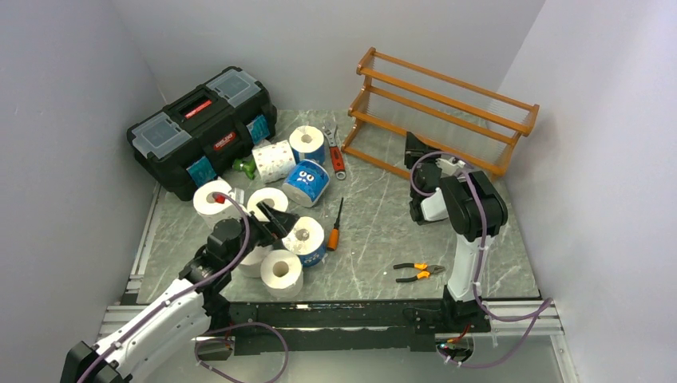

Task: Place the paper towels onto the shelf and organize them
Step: Adjust the shelf at the center of the board.

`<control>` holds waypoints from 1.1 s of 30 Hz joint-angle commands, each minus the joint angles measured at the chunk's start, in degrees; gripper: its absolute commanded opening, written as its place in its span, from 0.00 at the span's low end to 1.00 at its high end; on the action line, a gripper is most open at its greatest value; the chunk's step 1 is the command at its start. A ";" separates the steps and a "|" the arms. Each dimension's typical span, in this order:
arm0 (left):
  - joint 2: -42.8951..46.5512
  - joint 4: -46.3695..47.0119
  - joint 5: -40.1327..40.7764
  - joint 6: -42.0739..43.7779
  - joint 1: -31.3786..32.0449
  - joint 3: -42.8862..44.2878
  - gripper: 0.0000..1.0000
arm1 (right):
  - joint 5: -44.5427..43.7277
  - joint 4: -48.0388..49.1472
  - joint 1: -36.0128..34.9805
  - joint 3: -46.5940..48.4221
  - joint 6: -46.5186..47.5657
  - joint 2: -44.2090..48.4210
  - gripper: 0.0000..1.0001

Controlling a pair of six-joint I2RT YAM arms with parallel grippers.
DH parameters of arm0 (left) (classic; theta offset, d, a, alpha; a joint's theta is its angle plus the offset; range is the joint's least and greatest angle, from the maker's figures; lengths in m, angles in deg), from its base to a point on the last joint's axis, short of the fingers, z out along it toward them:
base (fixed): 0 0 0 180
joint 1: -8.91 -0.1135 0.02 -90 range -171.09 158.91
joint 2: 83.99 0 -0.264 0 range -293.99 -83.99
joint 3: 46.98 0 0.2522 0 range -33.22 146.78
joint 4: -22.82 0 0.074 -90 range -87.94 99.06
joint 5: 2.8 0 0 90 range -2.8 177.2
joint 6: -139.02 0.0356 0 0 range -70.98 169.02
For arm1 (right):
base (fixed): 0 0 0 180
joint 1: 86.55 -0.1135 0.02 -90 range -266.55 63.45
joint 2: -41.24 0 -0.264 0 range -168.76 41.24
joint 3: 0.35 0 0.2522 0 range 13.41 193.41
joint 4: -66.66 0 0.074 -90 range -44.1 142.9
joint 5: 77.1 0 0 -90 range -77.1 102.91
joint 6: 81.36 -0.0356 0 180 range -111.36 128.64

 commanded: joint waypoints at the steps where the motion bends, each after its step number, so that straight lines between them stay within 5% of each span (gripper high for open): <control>1: -1.35 2.01 -0.54 1.04 0.16 2.14 0.99 | 3.14 3.09 0.87 1.68 0.14 -1.43 0.14; 5: -2.00 2.36 -0.46 0.88 0.11 2.48 0.99 | 6.71 3.14 2.36 1.95 -0.63 -1.73 0.00; 21: -4.59 5.66 -1.45 -0.89 0.14 0.92 0.99 | 31.55 -14.47 9.45 6.20 5.67 2.95 0.00; 33: -4.37 5.95 -1.58 -0.95 0.13 0.45 0.99 | 37.17 -17.87 8.30 8.62 7.72 0.98 0.00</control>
